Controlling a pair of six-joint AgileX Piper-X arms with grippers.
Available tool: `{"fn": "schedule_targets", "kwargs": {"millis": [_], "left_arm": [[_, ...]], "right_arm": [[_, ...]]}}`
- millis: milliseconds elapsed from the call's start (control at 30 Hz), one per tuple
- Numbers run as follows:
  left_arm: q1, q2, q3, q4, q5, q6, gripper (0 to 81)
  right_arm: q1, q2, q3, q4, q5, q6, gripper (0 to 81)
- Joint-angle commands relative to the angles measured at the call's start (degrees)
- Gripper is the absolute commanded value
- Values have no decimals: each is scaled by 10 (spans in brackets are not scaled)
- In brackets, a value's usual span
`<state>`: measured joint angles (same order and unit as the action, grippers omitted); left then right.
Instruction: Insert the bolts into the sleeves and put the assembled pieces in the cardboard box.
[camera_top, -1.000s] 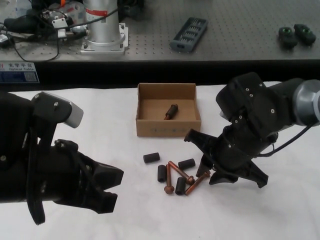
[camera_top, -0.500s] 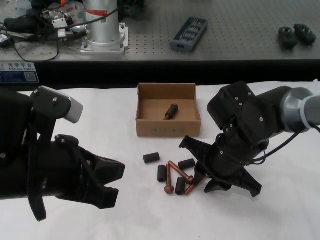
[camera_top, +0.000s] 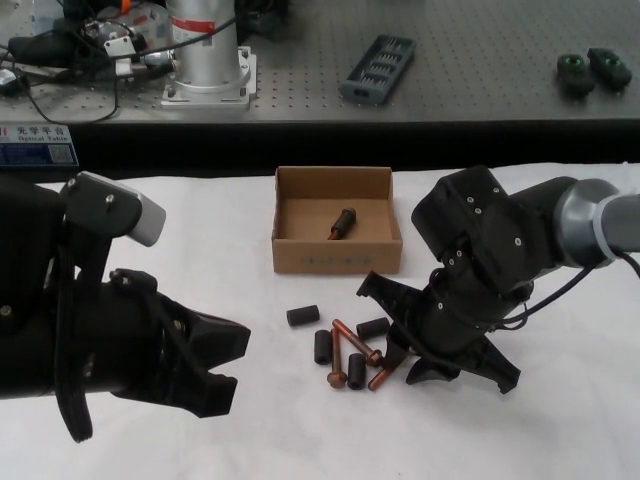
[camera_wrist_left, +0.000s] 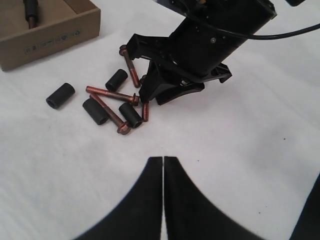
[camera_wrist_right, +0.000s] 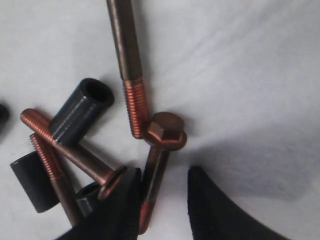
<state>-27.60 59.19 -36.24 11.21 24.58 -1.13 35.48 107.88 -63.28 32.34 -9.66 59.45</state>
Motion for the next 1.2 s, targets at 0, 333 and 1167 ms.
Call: {"fn": "schedule_targets", "kwargs": {"millis": [0, 333, 1167], "left_arm": [[-2, -5, 0, -11, 2, -2, 7], [-2, -5, 0, -11, 2, -2, 7], [-2, -5, 0, -11, 2, 23, 7]], "right_arm": [[0, 12, -3, -5, -3, 1, 203], [-1, 13, -3, -14, -3, 1, 49], [-6, -32, -3, 5, -15, -179, 20]]}}
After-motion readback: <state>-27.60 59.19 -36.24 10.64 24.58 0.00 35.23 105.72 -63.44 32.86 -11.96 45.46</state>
